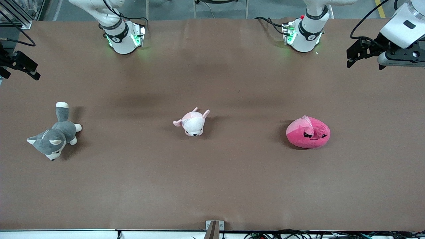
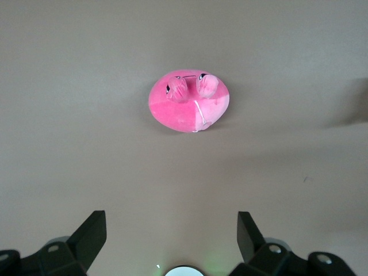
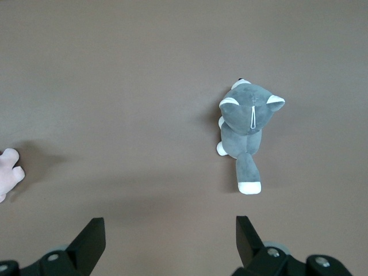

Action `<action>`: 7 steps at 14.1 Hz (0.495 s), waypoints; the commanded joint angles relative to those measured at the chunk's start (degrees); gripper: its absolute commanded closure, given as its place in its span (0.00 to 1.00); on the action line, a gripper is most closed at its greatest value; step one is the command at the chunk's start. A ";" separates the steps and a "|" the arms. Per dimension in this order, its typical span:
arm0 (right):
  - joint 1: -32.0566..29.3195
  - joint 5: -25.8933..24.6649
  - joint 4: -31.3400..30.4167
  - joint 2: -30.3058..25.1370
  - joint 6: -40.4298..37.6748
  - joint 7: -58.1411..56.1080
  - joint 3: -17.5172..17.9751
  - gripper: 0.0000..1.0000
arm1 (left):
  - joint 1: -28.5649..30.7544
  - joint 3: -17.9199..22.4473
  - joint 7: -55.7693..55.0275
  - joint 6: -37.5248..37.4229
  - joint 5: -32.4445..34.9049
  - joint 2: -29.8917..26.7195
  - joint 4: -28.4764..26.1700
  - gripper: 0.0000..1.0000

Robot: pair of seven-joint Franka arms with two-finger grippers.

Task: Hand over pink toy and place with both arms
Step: 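Move the left gripper down toward the large pink plush toy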

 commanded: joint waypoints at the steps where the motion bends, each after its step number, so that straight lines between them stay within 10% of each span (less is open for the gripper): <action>1: -0.01 -0.43 -1.93 -1.69 0.76 -0.34 -0.06 0.00 | 0.12 0.10 0.86 -1.15 -0.32 0.74 1.02 0.00; 7: -0.01 -0.43 -1.93 -1.78 0.67 -0.34 -0.06 0.00 | 0.47 0.18 0.86 -1.24 0.03 4.96 3.75 0.00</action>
